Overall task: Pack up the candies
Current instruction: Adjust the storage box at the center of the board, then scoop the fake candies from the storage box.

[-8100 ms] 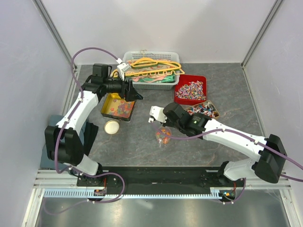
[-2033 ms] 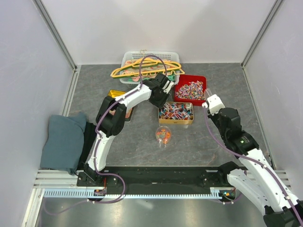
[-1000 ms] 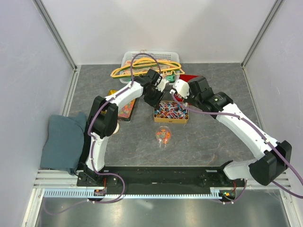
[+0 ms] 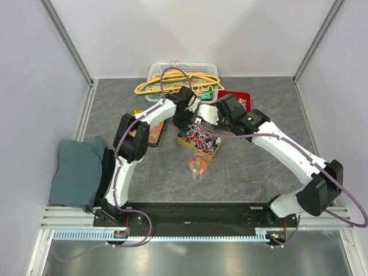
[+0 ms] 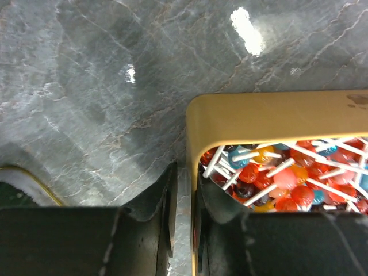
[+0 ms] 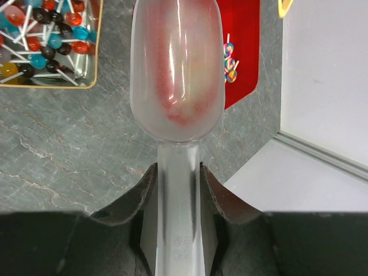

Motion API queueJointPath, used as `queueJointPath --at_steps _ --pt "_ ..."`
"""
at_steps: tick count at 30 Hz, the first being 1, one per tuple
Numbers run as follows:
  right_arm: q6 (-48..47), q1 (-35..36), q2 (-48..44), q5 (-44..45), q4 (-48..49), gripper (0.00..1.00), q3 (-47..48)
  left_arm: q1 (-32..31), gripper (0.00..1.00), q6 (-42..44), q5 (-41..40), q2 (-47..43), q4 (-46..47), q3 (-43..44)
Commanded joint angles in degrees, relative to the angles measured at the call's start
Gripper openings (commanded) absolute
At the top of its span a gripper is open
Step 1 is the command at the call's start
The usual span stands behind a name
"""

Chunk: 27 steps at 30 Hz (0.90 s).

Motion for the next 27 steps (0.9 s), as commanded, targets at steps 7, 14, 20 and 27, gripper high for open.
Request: queueJointPath --at_steps 7,14,20,27 --pt "-0.3 4.5 1.5 1.7 -3.2 0.00 2.9 0.2 0.02 -3.7 -3.7 0.9 3.3 -1.4" --pt "-0.7 6.4 6.7 4.3 -11.1 0.00 5.8 0.2 0.02 -5.7 -5.6 -1.8 6.2 -2.0" --pt "-1.2 7.4 10.3 10.1 -14.3 0.00 7.9 0.2 0.02 -8.2 -7.0 -6.8 13.8 -8.2" --pt "-1.9 8.1 16.1 14.7 -19.9 0.00 12.7 0.2 0.02 -10.0 -7.9 -10.2 20.2 -13.8"
